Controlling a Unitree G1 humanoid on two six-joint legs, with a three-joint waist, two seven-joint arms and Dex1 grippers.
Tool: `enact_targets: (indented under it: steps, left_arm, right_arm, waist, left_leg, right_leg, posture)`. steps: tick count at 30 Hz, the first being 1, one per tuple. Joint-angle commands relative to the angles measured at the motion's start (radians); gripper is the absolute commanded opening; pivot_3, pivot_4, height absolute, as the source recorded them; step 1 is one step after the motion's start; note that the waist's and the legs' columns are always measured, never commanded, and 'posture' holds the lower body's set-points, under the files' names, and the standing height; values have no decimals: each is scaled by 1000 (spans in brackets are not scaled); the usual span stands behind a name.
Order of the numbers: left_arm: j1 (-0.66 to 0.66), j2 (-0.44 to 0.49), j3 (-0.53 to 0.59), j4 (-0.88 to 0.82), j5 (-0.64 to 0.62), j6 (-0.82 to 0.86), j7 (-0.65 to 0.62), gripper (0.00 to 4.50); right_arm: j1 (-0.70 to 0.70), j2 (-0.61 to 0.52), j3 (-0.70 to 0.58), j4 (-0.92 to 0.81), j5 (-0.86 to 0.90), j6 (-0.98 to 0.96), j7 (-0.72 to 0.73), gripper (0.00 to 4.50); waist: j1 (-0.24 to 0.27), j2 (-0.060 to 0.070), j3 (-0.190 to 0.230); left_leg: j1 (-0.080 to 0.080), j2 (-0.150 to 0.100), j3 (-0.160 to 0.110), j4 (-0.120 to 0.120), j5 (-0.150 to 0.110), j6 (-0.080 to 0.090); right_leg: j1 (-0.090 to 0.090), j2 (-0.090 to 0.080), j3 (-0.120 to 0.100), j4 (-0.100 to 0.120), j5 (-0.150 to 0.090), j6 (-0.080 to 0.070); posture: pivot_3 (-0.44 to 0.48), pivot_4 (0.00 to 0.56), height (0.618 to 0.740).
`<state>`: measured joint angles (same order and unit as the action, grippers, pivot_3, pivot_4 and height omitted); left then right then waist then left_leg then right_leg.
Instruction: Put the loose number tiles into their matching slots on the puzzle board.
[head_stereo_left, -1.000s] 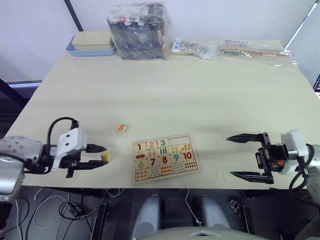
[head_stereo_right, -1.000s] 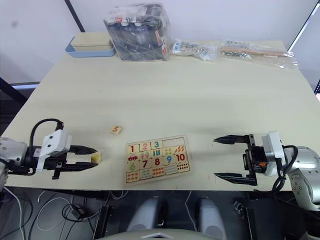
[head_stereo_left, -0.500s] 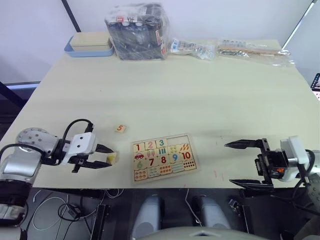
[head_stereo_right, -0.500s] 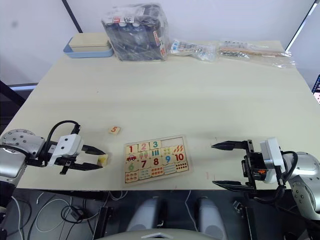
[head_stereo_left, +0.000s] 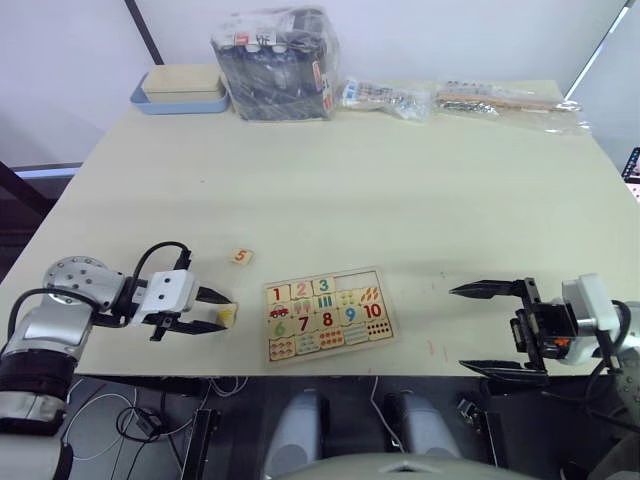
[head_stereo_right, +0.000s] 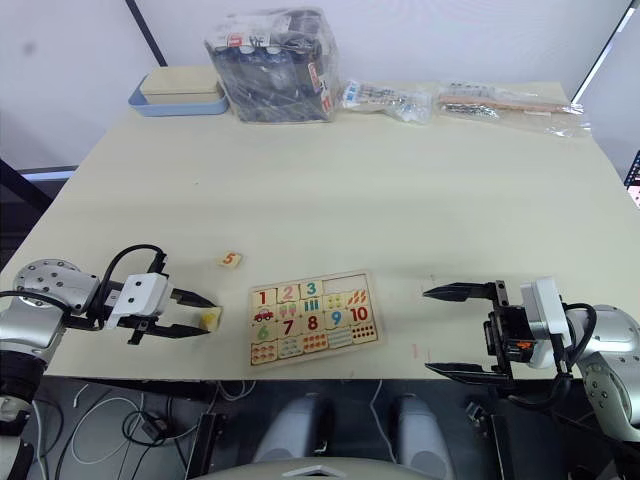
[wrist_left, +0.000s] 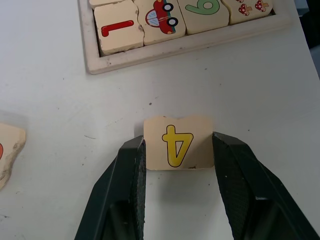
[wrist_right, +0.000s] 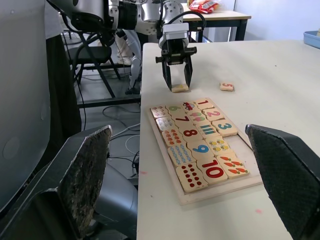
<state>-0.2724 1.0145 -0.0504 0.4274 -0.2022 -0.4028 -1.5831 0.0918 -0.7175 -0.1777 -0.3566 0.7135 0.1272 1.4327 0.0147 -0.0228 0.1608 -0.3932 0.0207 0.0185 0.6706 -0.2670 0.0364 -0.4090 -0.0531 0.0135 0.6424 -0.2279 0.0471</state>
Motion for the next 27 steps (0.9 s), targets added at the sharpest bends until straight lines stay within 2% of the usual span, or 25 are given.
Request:
enact_targets:
  steps: [1,3,5,9,12,14,15,19,21,24,26,27]
  left_arm:
    - [11,-2,-2,10,-13,-17,-28,2774]
    - [35,12,32,-12,-55,15,-27,3839]
    - [68,32,75,-43,-106,56,-27,4351]
    - [278,84,256,-222,-229,220,43,4351]
    - [441,64,398,-383,-281,355,141,4351]
    - [600,-17,526,-579,-305,501,303,4351]
    - [653,-52,567,-656,-315,570,379,4351]
    - [782,-239,655,-972,-342,848,743,4351]
    - [818,-333,664,-1109,-341,962,909,4351]
    - [882,-547,628,-1355,-404,1144,1217,4351]
    - [892,-629,581,-1445,-401,1224,1351,4351]
    - [890,-641,563,-1464,-405,1245,1398,4351]
  right_arm:
    - [-6,-13,-23,-11,18,-10,10,4500]
    - [-8,-17,-25,-7,22,-7,15,4500]
    - [-12,-20,-26,-5,25,-4,17,4500]
    - [-45,-18,-11,14,30,1,29,4500]
    - [-72,-15,2,27,34,8,37,4500]
    - [-96,-16,12,38,39,17,49,4500]
    - [-103,-16,16,39,42,22,51,4500]
    - [-118,-20,22,39,55,46,59,4500]
    - [-127,-26,22,42,60,57,63,4500]
    - [-148,-39,21,67,68,74,85,4500]
    - [-160,-47,24,84,67,79,104,4500]
    - [-164,-48,25,90,66,79,110,4500]
  waist:
    - [-1,0,0]
    - [-1,0,0]
    - [-6,0,0]
    - [-19,-3,0]
    - [-22,-3,0]
    - [-25,-2,1]
    - [-26,-3,1]
    - [-18,-5,0]
    - [-9,-6,0]
    - [-4,-6,0]
    - [-1,-10,0]
    - [1,-9,0]
  left_leg:
    - [0,0,0,0,0,0]
    - [1,0,0,0,0,0]
    - [0,0,-1,0,0,0]
    - [0,2,-1,-1,0,0]
    - [1,2,-1,-1,0,0]
    - [1,2,-1,-1,0,0]
    - [2,2,0,-1,0,0]
    - [2,1,0,-1,-1,0]
    - [2,1,-1,0,-1,0]
    - [4,1,-1,0,0,0]
    - [7,1,2,0,-1,2]
    - [8,1,1,0,-1,2]
  right_leg:
    - [0,0,0,0,0,0]
    - [0,0,1,0,0,0]
    - [0,0,2,0,0,0]
    - [-1,0,2,0,0,0]
    - [-1,-2,2,0,0,0]
    - [0,-4,0,-1,-1,-2]
    - [0,-11,0,-1,-1,-2]
    - [1,-13,-3,-1,-1,-1]
    - [1,-13,-3,-1,-1,-1]
    - [2,-11,-3,0,-1,-1]
    - [5,-12,0,-1,0,0]
    - [6,-11,-1,-1,0,-1]
  posture:
    - [0,150,740]
    - [0,150,740]
    - [0,150,740]
    - [0,150,740]
    - [0,150,740]
    - [0,150,740]
    - [0,150,740]
    - [0,150,740]
    - [0,150,740]
    - [0,150,740]
    - [0,150,740]
    - [0,150,740]
